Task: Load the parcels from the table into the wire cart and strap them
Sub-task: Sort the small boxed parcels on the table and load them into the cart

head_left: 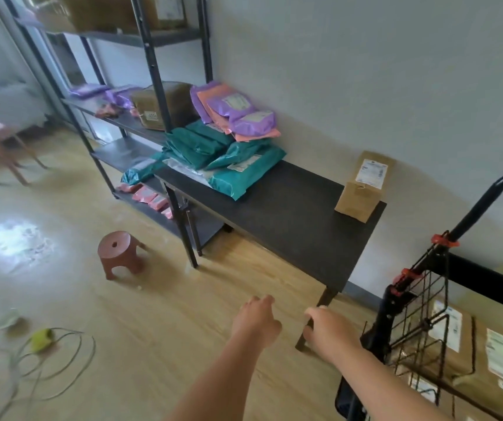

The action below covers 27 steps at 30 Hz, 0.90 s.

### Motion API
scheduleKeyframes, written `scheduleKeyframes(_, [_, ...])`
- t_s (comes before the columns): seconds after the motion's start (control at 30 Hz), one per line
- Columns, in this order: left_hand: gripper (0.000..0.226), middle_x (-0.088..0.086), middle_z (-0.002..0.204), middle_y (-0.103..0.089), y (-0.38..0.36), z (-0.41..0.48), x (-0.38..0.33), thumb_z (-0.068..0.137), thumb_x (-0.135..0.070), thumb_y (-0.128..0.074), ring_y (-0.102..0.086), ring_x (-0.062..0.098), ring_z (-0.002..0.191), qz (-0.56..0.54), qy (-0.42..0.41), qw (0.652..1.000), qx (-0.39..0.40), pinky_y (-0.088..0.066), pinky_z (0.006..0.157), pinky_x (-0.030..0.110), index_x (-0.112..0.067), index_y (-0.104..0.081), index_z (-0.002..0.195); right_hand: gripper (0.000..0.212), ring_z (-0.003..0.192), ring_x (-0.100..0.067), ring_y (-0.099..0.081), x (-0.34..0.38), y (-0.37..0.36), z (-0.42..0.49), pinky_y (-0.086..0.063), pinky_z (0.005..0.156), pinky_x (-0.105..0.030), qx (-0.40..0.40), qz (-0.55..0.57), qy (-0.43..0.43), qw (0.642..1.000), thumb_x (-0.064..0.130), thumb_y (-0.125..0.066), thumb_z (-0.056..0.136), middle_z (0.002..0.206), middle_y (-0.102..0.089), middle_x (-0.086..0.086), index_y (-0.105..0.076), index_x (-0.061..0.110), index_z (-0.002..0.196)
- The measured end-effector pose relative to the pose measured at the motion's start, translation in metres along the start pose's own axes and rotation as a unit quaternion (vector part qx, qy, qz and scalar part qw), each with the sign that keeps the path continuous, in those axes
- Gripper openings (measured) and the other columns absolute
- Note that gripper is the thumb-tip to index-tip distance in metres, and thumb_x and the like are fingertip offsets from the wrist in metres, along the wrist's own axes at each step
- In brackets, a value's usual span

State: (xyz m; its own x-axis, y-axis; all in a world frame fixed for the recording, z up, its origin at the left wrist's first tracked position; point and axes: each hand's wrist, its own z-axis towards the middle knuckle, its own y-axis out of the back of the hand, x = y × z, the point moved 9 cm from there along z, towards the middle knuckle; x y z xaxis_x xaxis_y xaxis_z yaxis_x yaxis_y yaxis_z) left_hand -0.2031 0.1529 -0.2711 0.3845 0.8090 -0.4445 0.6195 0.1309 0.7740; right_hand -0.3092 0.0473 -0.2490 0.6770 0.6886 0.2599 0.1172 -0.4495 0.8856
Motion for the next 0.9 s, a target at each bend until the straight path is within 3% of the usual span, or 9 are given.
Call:
scheduleKeyframes(0.3, [0.058, 0.001, 0.143, -0.044, 0.039, 0.03, -0.03, 0.091, -0.017, -0.057, -0.05, 0.021, 0.124, -0.014, -0.046, 0.998, -0.048, -0.051, 0.092, 0.031, -0.029, -0.039, 0.145, 0.03, 0.094, -0.011, -0.054, 0.011, 0.058, 0.033, -0.04, 0.066, -0.019, -0.085, 0.016, -0.027, 0.996, 0.028, -0.053, 0.099, 0.123, -0.057, 0.004, -0.056, 0.022, 0.129])
scheduleKeyframes(0.53, [0.054, 0.0, 0.138, -0.046, 0.058, 0.082, -0.08, 0.091, -0.019, -0.055, -0.052, 0.02, 0.119, 0.026, -0.097, 0.994, -0.04, -0.048, 0.083, 0.029, -0.028, -0.04, 0.143, 0.031, 0.099, -0.012, -0.06, -0.023, 0.086, 0.09, -0.046, 0.069, -0.021, -0.106, 0.038, -0.061, 0.992, 0.029, -0.053, 0.098, 0.124, -0.058, 0.006, -0.055, 0.027, 0.129])
scheduleKeyframes(0.67, [0.054, 0.001, 0.139, -0.045, 0.069, 0.125, -0.124, 0.093, -0.023, -0.056, -0.051, 0.021, 0.12, 0.059, -0.117, 0.991, -0.024, -0.05, 0.09, 0.032, -0.028, -0.039, 0.144, 0.032, 0.102, -0.011, -0.061, -0.054, 0.113, 0.129, -0.05, 0.074, -0.019, -0.124, 0.068, -0.087, 0.986, 0.03, -0.057, 0.097, 0.123, -0.059, 0.007, -0.056, 0.028, 0.128])
scheduleKeyframes(0.9, [0.059, -0.001, 0.141, -0.044, 0.072, 0.193, -0.199, 0.094, -0.025, -0.059, -0.056, 0.018, 0.114, 0.074, -0.122, 0.99, -0.011, -0.055, 0.088, 0.031, -0.031, -0.034, 0.146, 0.028, 0.098, -0.009, -0.061, -0.126, 0.165, 0.177, -0.048, 0.073, -0.02, -0.184, 0.141, -0.161, 0.959, 0.029, -0.057, 0.097, 0.115, -0.062, 0.008, -0.058, 0.028, 0.125])
